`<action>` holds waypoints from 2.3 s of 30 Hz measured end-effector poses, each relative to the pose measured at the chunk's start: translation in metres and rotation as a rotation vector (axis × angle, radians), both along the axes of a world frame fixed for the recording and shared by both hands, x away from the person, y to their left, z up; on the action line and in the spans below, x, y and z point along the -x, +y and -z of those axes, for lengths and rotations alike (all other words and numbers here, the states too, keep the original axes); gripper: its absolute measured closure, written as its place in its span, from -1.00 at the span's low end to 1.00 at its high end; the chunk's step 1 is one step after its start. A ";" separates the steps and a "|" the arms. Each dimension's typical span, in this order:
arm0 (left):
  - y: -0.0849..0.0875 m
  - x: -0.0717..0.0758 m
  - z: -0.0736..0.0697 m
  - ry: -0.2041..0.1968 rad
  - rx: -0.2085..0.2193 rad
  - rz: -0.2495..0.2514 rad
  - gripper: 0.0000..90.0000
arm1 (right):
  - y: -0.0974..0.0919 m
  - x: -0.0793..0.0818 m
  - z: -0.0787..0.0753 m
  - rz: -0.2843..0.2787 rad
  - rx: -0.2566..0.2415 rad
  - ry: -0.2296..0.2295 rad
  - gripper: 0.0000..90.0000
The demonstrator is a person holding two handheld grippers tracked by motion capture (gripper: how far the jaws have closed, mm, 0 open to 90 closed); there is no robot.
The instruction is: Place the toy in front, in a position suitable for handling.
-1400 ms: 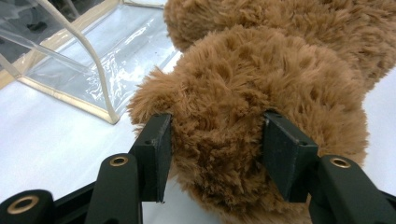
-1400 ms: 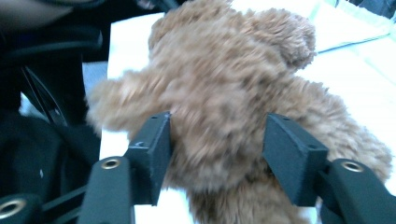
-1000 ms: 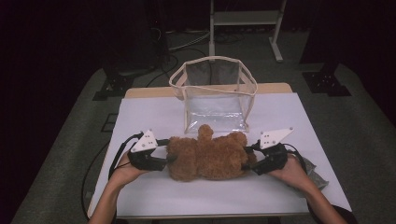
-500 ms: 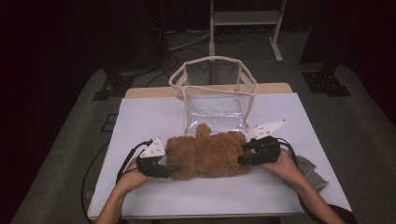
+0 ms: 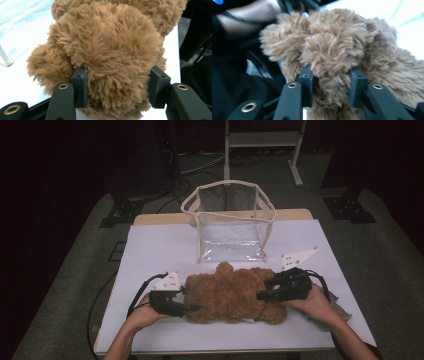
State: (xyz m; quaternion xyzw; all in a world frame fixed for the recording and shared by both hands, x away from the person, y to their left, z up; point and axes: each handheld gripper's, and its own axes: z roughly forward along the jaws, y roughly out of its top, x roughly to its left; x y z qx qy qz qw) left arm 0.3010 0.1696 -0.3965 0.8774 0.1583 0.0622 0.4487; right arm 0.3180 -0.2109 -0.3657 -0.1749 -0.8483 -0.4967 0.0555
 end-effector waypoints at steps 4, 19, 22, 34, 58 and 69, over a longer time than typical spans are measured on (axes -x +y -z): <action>-0.001 -0.005 -0.002 -0.016 -0.009 -0.015 -0.09 | -0.011 0.000 0.013 0.075 0.030 -0.035 0.24; 0.002 -0.009 0.010 0.013 0.015 -0.061 -0.23 | -0.015 -0.001 0.026 0.060 0.043 -0.153 0.03; 0.000 -0.010 0.004 0.034 0.030 -0.047 -0.12 | -0.009 -0.008 0.024 0.056 0.020 -0.112 0.17; -0.013 -0.008 -0.002 0.086 0.052 0.018 -0.04 | -0.015 0.002 0.005 0.054 0.015 -0.019 0.24; -0.013 -0.005 -0.015 -0.057 -0.008 -0.027 -0.55 | -0.053 -0.013 -0.023 0.145 0.047 -0.116 -0.09; -0.007 -0.003 -0.017 -0.072 0.005 -0.054 -0.64 | -0.032 -0.036 -0.054 0.099 0.097 -0.164 -0.14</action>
